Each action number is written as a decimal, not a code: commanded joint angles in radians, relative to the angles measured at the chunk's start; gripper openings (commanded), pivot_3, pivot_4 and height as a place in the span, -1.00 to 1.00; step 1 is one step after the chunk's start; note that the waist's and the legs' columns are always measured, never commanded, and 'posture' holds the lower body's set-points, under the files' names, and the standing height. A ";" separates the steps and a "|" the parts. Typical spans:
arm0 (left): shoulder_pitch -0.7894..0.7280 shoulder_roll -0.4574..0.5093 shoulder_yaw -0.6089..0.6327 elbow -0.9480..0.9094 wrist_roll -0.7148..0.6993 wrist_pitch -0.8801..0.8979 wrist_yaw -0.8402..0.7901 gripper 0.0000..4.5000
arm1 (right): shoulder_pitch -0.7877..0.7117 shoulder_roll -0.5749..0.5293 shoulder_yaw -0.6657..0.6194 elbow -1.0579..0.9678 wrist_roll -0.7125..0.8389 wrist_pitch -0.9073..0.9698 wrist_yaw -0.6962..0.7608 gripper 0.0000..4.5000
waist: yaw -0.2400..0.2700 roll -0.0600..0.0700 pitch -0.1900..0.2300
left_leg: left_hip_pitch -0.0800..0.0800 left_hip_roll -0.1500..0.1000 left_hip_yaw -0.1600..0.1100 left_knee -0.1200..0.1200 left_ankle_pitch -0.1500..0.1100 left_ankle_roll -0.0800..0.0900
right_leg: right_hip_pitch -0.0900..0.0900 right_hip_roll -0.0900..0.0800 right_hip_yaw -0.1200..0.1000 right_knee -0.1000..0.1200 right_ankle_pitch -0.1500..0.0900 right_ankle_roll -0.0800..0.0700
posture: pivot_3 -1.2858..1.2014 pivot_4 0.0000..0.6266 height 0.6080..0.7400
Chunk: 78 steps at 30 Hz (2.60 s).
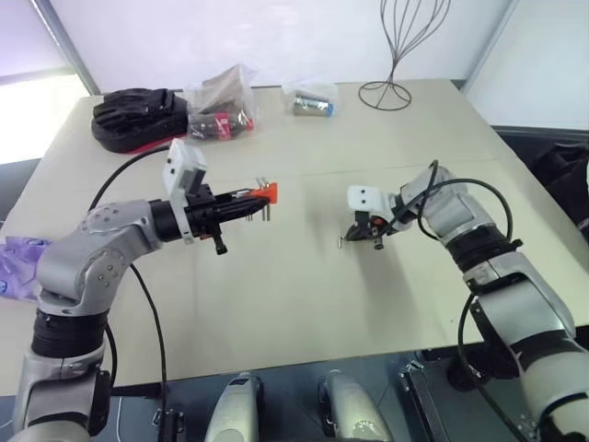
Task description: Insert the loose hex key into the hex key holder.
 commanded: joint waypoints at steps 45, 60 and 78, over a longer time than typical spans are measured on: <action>-0.221 -0.139 -0.033 0.211 0.151 -0.190 -0.001 -1.00 | 0.122 0.475 -0.447 -0.851 0.727 0.393 -0.850 -0.98 | 0.003 0.001 0.001 | -0.012 0.000 0.000 0.001 0.001 -0.001 | -0.015 -0.001 0.000 0.008 0.000 0.000 | 0.03 -0.52 1.00; -0.242 -0.142 -0.026 0.231 0.152 -0.201 -0.008 -1.00 | 0.122 0.452 -0.454 -0.853 0.734 0.386 -0.860 -0.98 | 0.003 0.001 0.001 | -0.012 0.000 0.000 0.001 0.001 -0.001 | -0.015 -0.001 0.000 0.007 0.000 0.000 | 0.03 -0.52 1.00; -0.256 -0.158 -0.011 0.236 0.137 -0.197 0.016 -1.00 | 0.124 0.443 -0.451 -0.854 0.732 0.387 -0.861 -0.98 | 0.003 0.001 0.001 | -0.012 0.000 0.000 0.001 0.001 -0.001 | -0.015 -0.001 0.000 0.007 0.000 0.000 | 0.03 -0.52 1.00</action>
